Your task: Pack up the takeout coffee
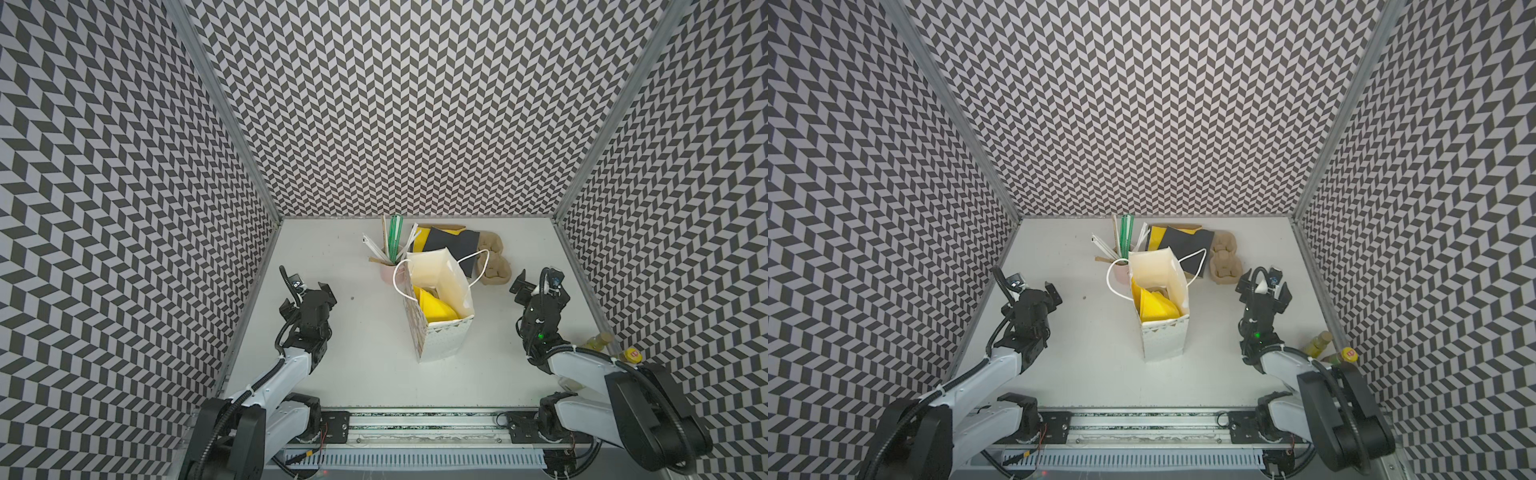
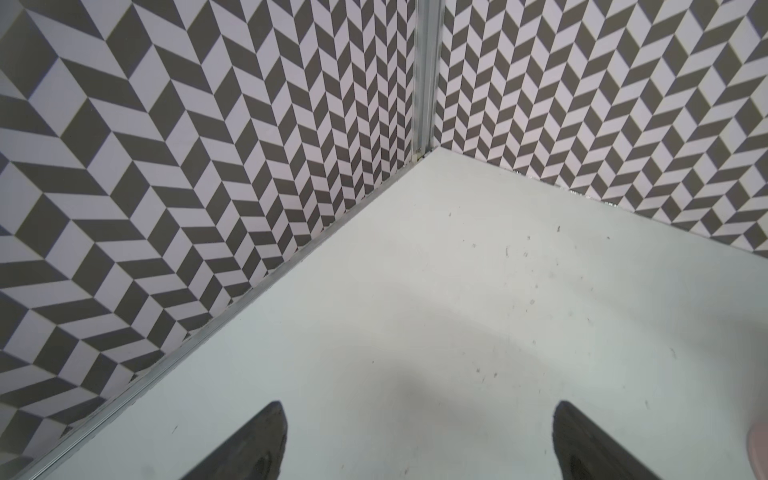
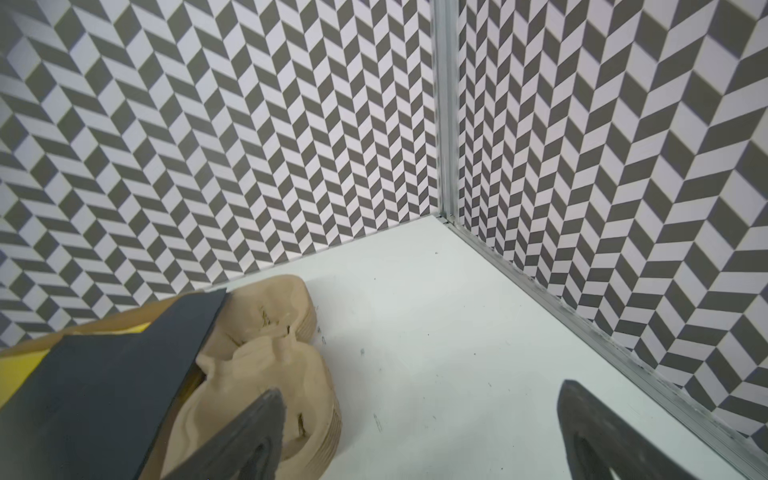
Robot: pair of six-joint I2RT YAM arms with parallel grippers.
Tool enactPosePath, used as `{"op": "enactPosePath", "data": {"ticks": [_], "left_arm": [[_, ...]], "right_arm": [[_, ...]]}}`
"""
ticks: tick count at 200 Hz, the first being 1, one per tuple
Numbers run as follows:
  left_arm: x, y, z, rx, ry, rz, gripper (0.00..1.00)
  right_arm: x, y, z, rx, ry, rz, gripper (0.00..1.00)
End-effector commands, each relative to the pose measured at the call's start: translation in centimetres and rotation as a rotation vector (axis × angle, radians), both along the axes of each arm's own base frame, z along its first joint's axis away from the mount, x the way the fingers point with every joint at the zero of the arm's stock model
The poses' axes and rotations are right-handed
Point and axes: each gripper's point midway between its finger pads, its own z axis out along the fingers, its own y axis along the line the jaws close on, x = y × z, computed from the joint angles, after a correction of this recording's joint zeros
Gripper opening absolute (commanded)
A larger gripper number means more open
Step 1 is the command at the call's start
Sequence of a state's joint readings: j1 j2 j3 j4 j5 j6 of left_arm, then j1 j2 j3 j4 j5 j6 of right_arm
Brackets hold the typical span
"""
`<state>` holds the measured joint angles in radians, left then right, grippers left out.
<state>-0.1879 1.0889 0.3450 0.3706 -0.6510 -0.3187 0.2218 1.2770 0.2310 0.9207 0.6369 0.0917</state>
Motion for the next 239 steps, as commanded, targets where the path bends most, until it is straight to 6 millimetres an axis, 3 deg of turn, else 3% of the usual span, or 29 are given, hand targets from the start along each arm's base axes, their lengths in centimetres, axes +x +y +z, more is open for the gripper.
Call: {"op": "enactPosePath", "data": {"ticks": [1, 32, 41, 59, 64, 80, 97, 102, 114, 126, 134, 239], "left_arm": [[1.6, -0.7, 4.0, 0.046, -0.198, -0.058, 1.0], [1.7, 0.1, 2.8, 0.088, -0.245, -0.069, 1.0], [2.2, -0.3, 2.8, 0.111, -0.253, -0.123, 1.0], [3.0, -1.0, 2.0, 0.142, -0.255, -0.193, 1.0], [3.1, -1.2, 1.8, 0.146, -0.257, -0.212, 1.0], [3.6, -2.0, 1.0, 0.151, -0.269, -0.297, 1.0], [4.6, -1.9, 0.2, 0.15, -0.254, -0.31, 1.0], [5.0, -1.9, -0.1, 0.15, -0.24, -0.31, 1.0], [5.6, -2.0, -0.8, 0.131, -0.19, -0.315, 1.0], [5.4, -1.9, -0.4, 0.137, -0.217, -0.314, 1.0], [5.1, -2.0, -0.2, 0.143, -0.232, -0.314, 1.0], [4.7, -2.1, 0.0, 0.151, -0.233, -0.299, 1.0]], "right_arm": [[0.2, 0.7, 1.9, -0.038, -0.121, 0.053, 0.99], [-0.3, 0.5, 1.6, -0.062, -0.187, 0.054, 0.99], [0.3, 1.4, 2.0, -0.099, -0.201, 0.104, 0.99], [1.4, 1.1, 0.9, -0.05, -0.142, 0.146, 0.99], [2.0, 1.4, -0.5, -0.038, -0.079, 0.197, 0.99], [1.4, 1.4, 0.7, -0.065, -0.179, 0.218, 0.99], [2.7, 1.4, -1.0, -0.042, -0.068, 0.206, 0.99], [3.6, 1.4, -0.5, -0.034, -0.065, 0.203, 0.99], [3.4, 1.2, -0.2, -0.029, -0.091, 0.202, 0.99], [3.2, 1.3, 0.7, -0.042, -0.144, 0.206, 0.99], [2.3, 1.1, 0.1, -0.047, -0.14, 0.204, 0.99], [2.4, 1.1, -0.1, -0.038, -0.129, 0.199, 0.99]]}}
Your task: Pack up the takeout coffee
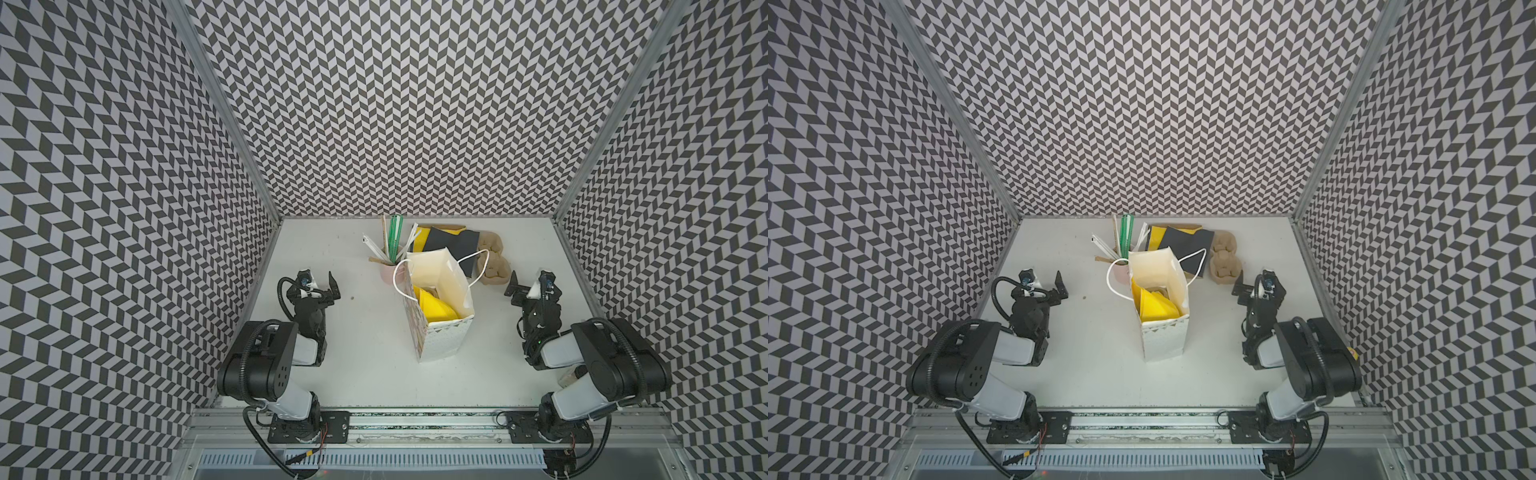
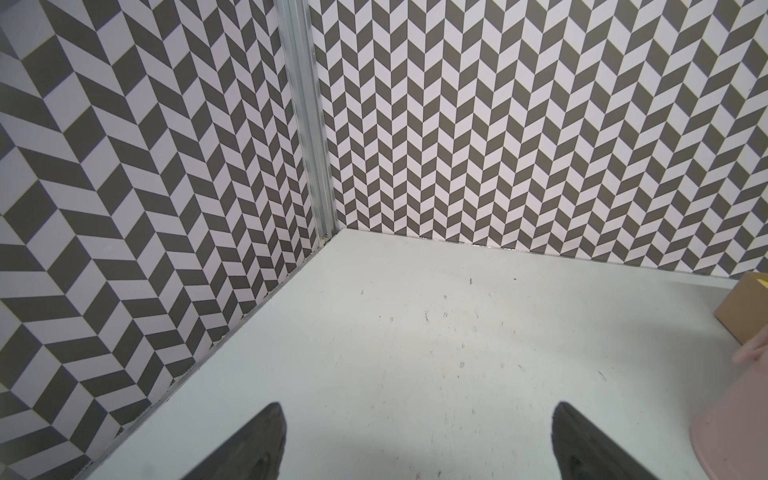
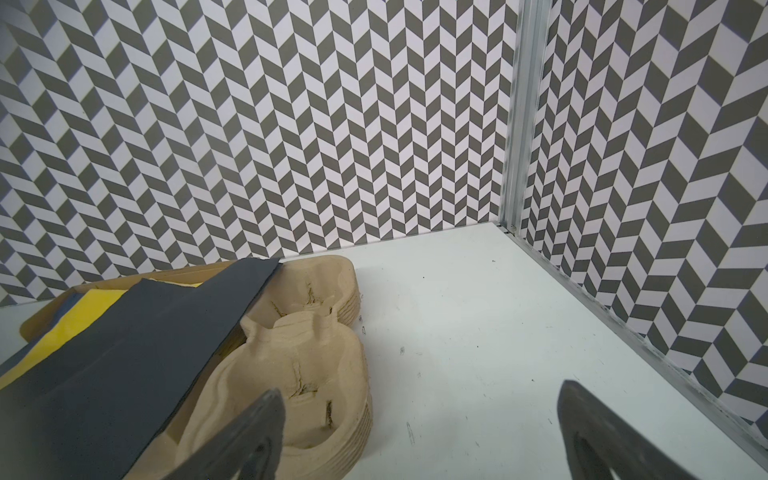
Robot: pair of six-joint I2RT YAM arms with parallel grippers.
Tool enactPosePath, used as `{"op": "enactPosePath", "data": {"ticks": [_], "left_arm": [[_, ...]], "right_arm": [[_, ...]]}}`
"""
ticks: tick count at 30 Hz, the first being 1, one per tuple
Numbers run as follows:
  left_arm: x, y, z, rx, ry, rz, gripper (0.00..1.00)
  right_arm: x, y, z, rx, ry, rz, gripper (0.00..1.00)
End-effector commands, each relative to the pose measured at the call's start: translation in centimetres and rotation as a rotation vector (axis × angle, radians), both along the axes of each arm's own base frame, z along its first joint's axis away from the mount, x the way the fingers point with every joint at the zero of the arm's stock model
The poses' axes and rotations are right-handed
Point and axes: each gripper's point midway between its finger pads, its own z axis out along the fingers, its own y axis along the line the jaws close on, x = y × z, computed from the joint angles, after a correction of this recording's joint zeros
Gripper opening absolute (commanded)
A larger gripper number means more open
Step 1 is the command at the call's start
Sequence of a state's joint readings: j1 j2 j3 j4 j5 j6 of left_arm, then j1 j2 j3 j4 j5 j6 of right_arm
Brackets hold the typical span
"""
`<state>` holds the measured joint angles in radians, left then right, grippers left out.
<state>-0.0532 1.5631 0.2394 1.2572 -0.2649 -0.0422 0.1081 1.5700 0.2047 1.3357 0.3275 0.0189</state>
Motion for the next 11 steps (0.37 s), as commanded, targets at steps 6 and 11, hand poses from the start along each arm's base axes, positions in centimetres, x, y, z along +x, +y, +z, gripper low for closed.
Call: {"op": "enactPosePath", "data": {"ticks": [6, 11], "left_arm": [[0.12, -0.2, 0.74, 0.009, -0.028, -0.007, 1.0], [-0.11, -0.24, 0.84, 0.006, -0.033, -0.013, 1.0]], "right_arm": [[-0.19, -0.09, 1.35, -0.002, -0.063, 0.001, 0.99], [-0.2, -0.17, 1.4, 0.001, -0.065, 0.0, 0.99]]}}
